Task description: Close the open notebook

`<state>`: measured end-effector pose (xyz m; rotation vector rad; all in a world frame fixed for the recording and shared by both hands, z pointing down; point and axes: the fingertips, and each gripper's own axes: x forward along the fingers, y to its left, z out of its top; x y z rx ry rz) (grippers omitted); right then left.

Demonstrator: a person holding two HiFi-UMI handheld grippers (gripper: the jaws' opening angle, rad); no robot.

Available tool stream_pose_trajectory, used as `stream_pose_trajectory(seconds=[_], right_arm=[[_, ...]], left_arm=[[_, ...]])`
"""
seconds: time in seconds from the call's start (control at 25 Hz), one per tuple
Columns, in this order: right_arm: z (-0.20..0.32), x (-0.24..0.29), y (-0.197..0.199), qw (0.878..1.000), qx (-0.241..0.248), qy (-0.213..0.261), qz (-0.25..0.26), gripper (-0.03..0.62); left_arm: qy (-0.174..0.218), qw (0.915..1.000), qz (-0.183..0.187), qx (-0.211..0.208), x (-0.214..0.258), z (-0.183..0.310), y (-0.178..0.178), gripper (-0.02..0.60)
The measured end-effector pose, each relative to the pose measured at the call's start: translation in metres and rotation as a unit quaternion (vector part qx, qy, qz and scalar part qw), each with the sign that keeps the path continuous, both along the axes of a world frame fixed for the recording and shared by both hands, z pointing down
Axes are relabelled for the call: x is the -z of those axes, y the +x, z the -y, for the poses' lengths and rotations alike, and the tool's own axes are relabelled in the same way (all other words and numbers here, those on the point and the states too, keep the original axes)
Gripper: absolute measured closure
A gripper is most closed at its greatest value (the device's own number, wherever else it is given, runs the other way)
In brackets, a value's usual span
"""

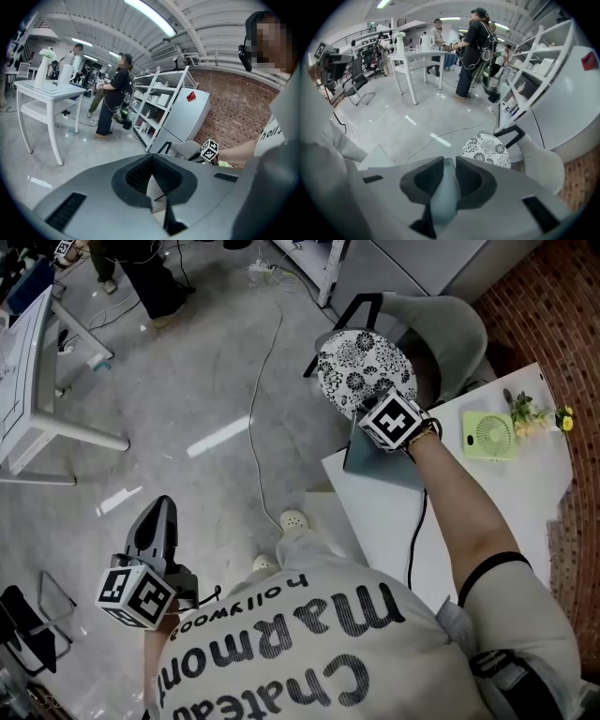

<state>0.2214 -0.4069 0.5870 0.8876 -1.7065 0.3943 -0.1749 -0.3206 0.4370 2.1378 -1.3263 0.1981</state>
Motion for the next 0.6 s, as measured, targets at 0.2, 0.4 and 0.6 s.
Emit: stream_pose_trajectory(seconds=[0.2,0.4,0.6], right_arm=[[0.001,0.012,0.014,0.997,-0.058,0.056,-0.007,0.502],[-0.007,0.034,0.03,0.986,-0.132,0.1,0.004,0.502],[-0.032,0.072,0.022,0.97,-0.205,0.129,0.033,0.517]], left_arm=[[0.005,0.9999,-0.004,-0.01,0.003,-0.005,0.002,0.58],[0.014,0.9996,-0.014,-0.022,0.01,-0.012,0.002,0.58],[0.026,0.9987,-0.035,-0.026,0.021,-0.023,-0.001,0.58]])
